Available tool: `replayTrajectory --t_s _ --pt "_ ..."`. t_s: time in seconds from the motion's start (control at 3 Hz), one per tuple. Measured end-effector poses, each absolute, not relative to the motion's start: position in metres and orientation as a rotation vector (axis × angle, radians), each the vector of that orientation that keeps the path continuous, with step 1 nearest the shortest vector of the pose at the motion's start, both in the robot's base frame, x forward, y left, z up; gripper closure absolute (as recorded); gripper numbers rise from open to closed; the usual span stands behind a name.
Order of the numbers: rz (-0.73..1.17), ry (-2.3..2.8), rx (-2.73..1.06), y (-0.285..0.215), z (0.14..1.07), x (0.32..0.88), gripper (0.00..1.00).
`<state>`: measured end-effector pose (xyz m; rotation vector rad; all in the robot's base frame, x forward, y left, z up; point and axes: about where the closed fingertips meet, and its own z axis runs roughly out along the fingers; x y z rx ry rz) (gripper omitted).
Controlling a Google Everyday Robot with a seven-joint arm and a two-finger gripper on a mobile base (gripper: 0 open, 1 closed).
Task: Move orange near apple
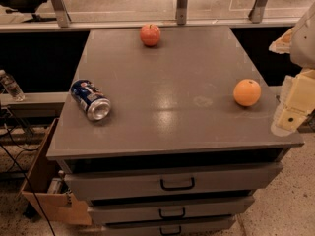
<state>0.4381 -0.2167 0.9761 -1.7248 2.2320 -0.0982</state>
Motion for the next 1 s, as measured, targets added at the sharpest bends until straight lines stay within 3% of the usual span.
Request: replayTrajectory --t_s 0.33,1.0 --pt "-0.098 2.232 -1.725 -0.217 0.976 0.438 0.0" --pt "-0.016 2.194 -1.554 -0.26 0.952 0.49 0.0"
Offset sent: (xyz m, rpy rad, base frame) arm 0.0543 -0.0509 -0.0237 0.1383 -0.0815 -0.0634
